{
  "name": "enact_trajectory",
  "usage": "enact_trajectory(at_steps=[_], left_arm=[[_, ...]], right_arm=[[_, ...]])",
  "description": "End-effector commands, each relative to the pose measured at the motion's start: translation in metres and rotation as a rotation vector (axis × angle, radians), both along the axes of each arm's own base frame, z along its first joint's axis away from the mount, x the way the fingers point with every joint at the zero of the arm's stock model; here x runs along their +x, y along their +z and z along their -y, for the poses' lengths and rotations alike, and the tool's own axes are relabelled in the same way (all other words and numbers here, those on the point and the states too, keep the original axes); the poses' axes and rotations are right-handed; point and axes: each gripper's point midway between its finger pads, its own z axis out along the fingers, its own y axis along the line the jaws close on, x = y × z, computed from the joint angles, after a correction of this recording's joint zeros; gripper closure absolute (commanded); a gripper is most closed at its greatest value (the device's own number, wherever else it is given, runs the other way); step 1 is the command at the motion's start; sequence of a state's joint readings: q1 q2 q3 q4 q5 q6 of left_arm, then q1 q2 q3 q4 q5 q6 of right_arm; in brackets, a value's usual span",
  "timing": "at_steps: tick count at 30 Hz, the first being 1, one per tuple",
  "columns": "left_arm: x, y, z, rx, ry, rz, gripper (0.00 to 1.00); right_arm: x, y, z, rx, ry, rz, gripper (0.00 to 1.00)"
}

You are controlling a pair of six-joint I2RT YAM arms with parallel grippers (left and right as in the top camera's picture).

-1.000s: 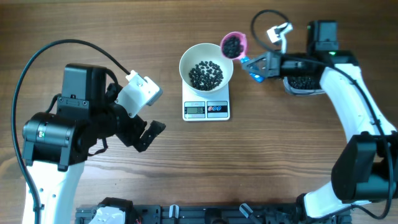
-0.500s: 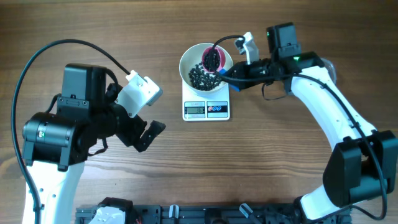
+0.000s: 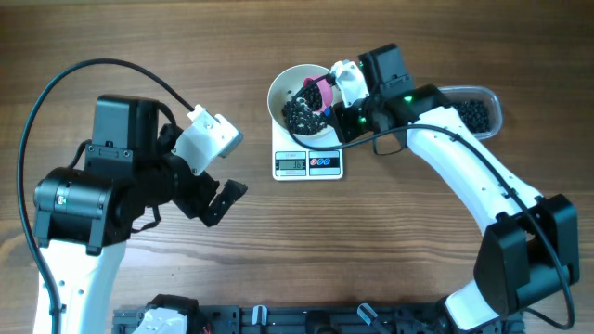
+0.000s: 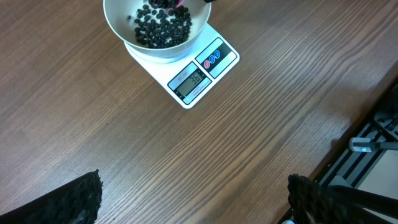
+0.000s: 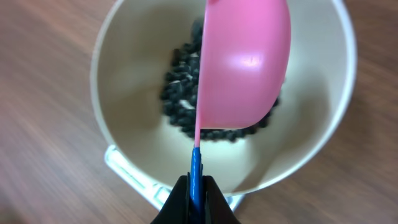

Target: Scoop item into bowl and weigh 150g on scale

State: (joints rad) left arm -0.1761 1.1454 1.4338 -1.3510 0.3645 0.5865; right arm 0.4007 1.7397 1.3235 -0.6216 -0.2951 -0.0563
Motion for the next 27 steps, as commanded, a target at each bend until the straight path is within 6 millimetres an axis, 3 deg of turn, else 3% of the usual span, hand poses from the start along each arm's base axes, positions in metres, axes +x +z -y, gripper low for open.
enact_trajectory(at_steps=[1, 21, 24, 27], left_arm=[[0.0, 0.007, 0.0, -0.009, -0.008, 0.023, 0.0], [0.0, 0.007, 0.0, -0.009, -0.008, 0.023, 0.0], [0.001, 0.007, 0.0, -0.009, -0.008, 0.023, 0.0], [0.0, 0.007, 0.0, -0.009, -0.008, 0.023, 0.0]], right_arm=[[0.012, 0.005, 0.016, -0.126, -0.012, 0.103, 0.96], [0.027, 0.032, 0.004, -0.12, 0.019, 0.209, 0.96], [0.018, 0.027, -0.002, -0.163, 0.074, 0.208, 0.96], [0.025, 0.033, 0.005, -0.245, 0.04, 0.267, 0.96]])
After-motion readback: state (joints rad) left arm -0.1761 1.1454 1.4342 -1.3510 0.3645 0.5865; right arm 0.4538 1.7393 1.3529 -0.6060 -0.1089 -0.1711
